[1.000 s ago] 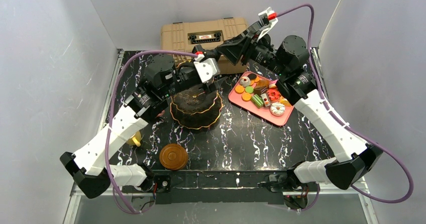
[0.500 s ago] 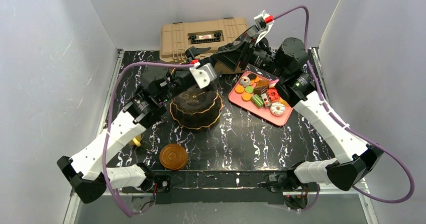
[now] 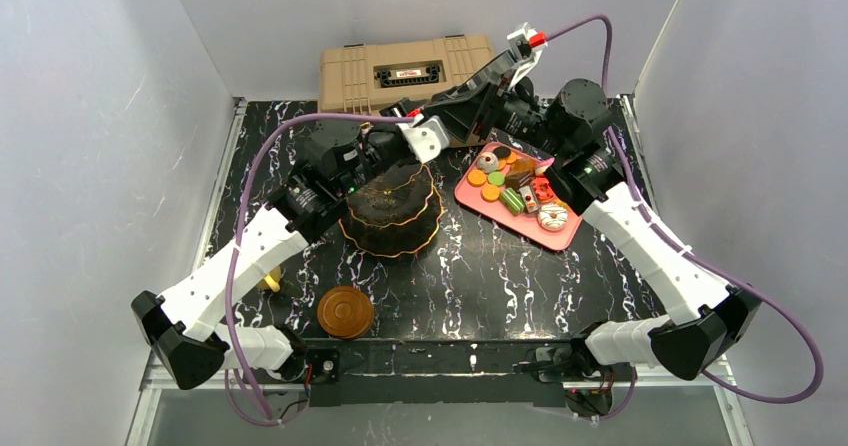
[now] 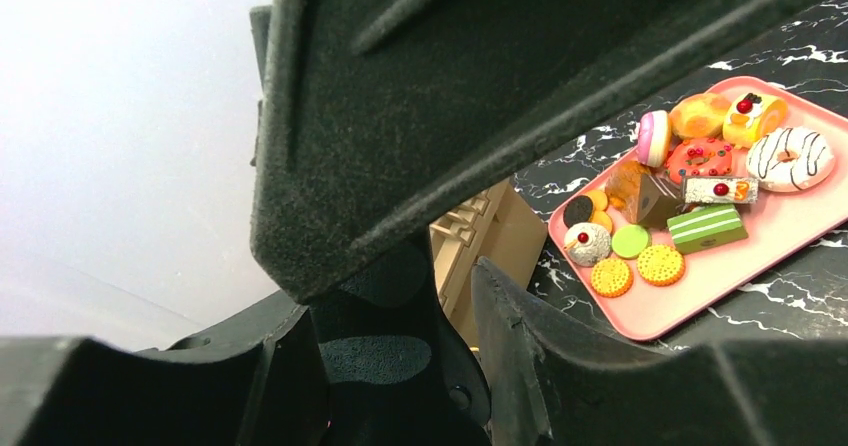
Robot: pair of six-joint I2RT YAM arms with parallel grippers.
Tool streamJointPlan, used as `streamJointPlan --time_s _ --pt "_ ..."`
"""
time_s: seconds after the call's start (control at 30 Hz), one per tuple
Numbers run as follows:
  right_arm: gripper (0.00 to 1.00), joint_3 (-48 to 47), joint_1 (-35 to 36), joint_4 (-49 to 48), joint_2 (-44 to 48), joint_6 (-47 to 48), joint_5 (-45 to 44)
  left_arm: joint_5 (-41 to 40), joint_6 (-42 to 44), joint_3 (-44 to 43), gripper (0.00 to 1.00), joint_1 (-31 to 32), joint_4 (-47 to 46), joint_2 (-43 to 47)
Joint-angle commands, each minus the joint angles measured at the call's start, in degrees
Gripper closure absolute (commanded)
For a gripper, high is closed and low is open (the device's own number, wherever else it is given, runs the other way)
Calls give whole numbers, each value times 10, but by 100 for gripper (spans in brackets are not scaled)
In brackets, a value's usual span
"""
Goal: Serve the afternoon tea
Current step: Pick up the clamp from the tray, then pick up the desert from the tray.
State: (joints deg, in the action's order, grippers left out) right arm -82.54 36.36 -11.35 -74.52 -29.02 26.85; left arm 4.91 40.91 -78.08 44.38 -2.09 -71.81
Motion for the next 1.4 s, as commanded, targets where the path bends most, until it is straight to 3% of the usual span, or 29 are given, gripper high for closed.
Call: streamJointPlan --time_s 0.0,0.17,0.27,0.4,0.53,0.83,0.9,1.0,1.07,1.1,1.17,1.37 --pt "50 11 2 -51 17 -35 -13 -19 12 -17 76 1 -16 11" --pt "41 14 2 -48 20 -51 -14 -16 33 -2 93 1 -26 17" --pt "34 10 2 -35 20 -60 -21 -13 54 10 97 1 -41 22" --pt "32 1 2 -18 17 -70 -27 -11 73 27 100 1 -62 26" --pt "34 -6 2 -2 11 -74 -30 -3 93 40 100 1 -71 34" --pt "50 4 2 -45 8 -98 -58 13 90 61 100 6 -75 47" --pt "52 8 2 -47 6 -98 -58 23 79 64 91 6 -74 51" --pt "53 15 2 -47 6 -98 -62 46 65 73 40 7 -70 60" --pt "53 19 2 -37 12 -85 -72 57 47 72 17 7 -59 66" --pt "53 20 2 -22 16 -75 -79 58 35 66 10 7 -47 68" --pt "53 22 1 4 27 -47 -99 50 -1 40 2 7 2 69" --pt "50 42 1 102 71 59 -201 18 -87 -32 2 6 121 85"
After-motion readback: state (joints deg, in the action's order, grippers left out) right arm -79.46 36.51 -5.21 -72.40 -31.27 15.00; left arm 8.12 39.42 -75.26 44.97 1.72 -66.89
